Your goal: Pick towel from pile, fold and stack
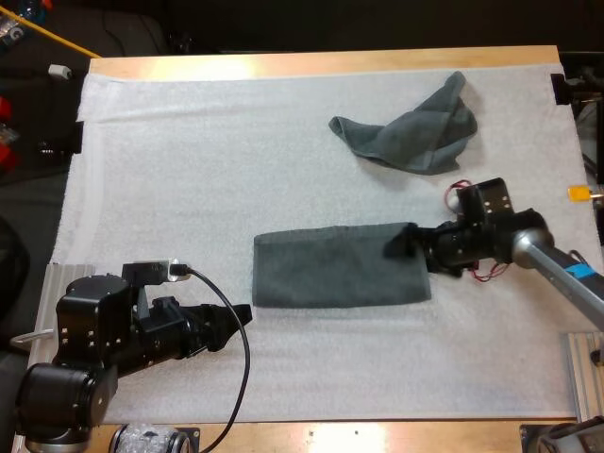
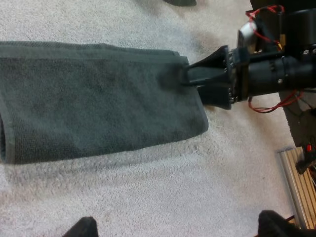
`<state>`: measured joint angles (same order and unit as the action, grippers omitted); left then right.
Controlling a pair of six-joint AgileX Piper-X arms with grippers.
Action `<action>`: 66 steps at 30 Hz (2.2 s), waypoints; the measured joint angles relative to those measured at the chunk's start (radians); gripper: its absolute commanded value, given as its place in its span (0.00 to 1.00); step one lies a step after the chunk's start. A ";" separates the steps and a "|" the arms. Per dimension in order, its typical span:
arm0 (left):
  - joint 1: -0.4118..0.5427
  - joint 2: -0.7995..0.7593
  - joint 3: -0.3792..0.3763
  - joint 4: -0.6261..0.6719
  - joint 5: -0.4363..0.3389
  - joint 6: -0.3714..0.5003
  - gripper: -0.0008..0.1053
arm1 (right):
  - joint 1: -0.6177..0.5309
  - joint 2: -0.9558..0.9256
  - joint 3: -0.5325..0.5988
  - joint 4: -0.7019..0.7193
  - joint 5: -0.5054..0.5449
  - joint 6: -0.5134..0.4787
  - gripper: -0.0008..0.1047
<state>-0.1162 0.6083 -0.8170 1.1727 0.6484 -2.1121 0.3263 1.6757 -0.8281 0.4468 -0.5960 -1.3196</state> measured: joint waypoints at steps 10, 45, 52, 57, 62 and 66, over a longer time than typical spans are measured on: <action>0.000 0.000 0.000 0.000 0.000 0.000 0.60 | 0.037 0.027 0.011 0.026 0.031 0.034 0.03; 0.000 0.000 0.000 0.037 0.000 0.044 0.60 | 0.218 -0.189 -0.068 0.334 0.504 0.043 0.01; 0.000 0.000 0.000 0.037 0.000 0.044 0.60 | 0.224 -0.091 -0.068 0.204 0.364 0.166 0.04; 0.000 0.000 0.000 0.037 0.000 0.044 0.60 | 0.224 -0.062 -0.068 0.157 0.273 0.191 0.46; 0.000 0.000 0.000 0.037 0.000 0.044 0.60 | 0.224 -0.059 -0.068 0.119 0.235 0.191 0.74; 0.000 0.000 0.000 0.037 0.000 0.044 0.60 | 0.230 -0.059 -0.068 0.111 0.189 0.191 0.66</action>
<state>-0.1162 0.6083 -0.8170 1.2099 0.6484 -2.0679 0.5565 1.6165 -0.8958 0.5574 -0.4071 -1.1284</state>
